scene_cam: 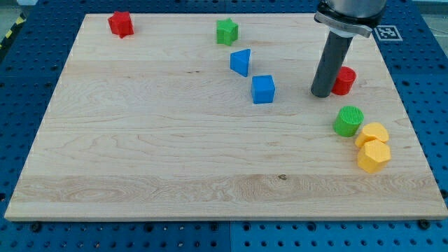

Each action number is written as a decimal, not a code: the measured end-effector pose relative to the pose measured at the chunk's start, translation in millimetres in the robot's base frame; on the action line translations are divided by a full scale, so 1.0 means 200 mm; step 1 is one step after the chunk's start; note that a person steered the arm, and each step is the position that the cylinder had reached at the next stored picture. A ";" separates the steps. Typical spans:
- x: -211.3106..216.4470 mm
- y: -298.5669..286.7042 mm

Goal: Move the red circle towards the top right of the board

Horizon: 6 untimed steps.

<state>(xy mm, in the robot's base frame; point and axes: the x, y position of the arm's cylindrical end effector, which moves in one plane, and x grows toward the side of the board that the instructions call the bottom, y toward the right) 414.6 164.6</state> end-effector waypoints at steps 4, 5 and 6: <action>0.00 0.30; -0.18 0.37; -0.43 0.33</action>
